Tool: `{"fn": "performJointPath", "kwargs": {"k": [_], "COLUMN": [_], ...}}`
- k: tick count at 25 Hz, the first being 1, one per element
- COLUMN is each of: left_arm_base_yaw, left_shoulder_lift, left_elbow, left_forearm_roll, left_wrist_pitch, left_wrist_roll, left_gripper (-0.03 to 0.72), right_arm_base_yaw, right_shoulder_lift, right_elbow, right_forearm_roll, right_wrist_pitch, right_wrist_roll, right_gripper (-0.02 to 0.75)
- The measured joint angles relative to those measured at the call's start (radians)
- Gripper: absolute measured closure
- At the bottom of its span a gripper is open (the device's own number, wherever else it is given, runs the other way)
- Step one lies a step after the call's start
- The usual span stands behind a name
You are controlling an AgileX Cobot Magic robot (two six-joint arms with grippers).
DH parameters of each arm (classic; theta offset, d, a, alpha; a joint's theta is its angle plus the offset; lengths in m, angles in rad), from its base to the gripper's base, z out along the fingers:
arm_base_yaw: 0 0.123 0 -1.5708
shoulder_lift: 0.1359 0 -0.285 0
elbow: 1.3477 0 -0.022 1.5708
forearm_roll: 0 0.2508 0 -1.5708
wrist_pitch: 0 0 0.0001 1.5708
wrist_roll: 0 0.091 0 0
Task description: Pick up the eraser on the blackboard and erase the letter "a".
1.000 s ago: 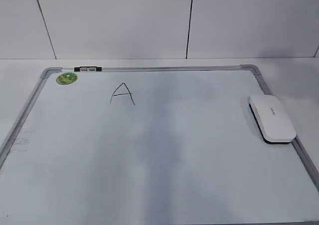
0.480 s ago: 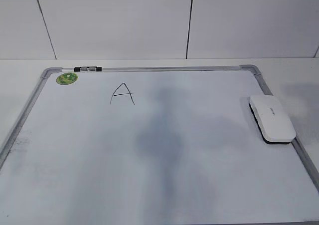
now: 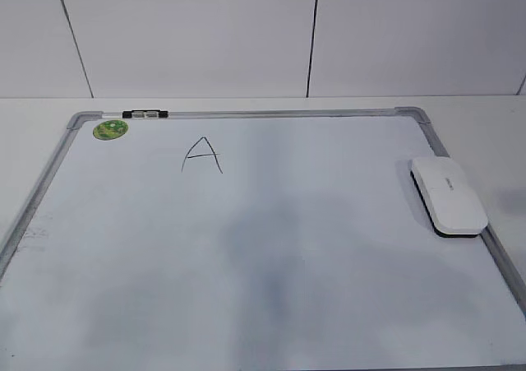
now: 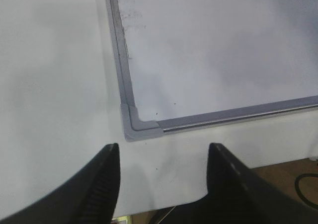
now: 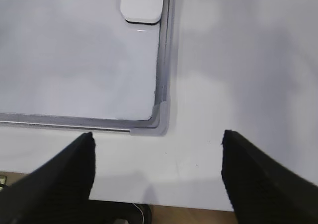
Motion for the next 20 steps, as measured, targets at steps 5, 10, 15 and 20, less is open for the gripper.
{"fn": "performJointPath", "kwargs": {"k": [5, 10, 15, 20], "left_arm_base_yaw": [0.000, 0.000, 0.000, 0.000], "left_shoulder_lift": [-0.032, -0.034, -0.034, -0.034], "left_elbow": [0.063, 0.074, 0.079, 0.095], "left_forearm_roll": [0.000, 0.016, 0.043, 0.048], "left_wrist_pitch": [0.000, -0.031, -0.096, -0.127], "left_wrist_roll": [0.000, 0.000, -0.002, -0.002], "left_gripper": [0.272, 0.272, 0.273, 0.273], "right_arm_base_yaw": [0.000, 0.000, 0.000, 0.000], "right_shoulder_lift": [-0.046, -0.061, -0.061, -0.061], "right_elbow": [0.112, 0.215, 0.231, 0.249], "right_forearm_roll": [-0.025, -0.026, -0.026, -0.026], "right_wrist_pitch": [0.000, -0.017, -0.084, -0.125], "right_wrist_roll": [0.000, 0.000, 0.000, 0.000], "right_gripper": [0.144, 0.143, 0.144, 0.144]}}
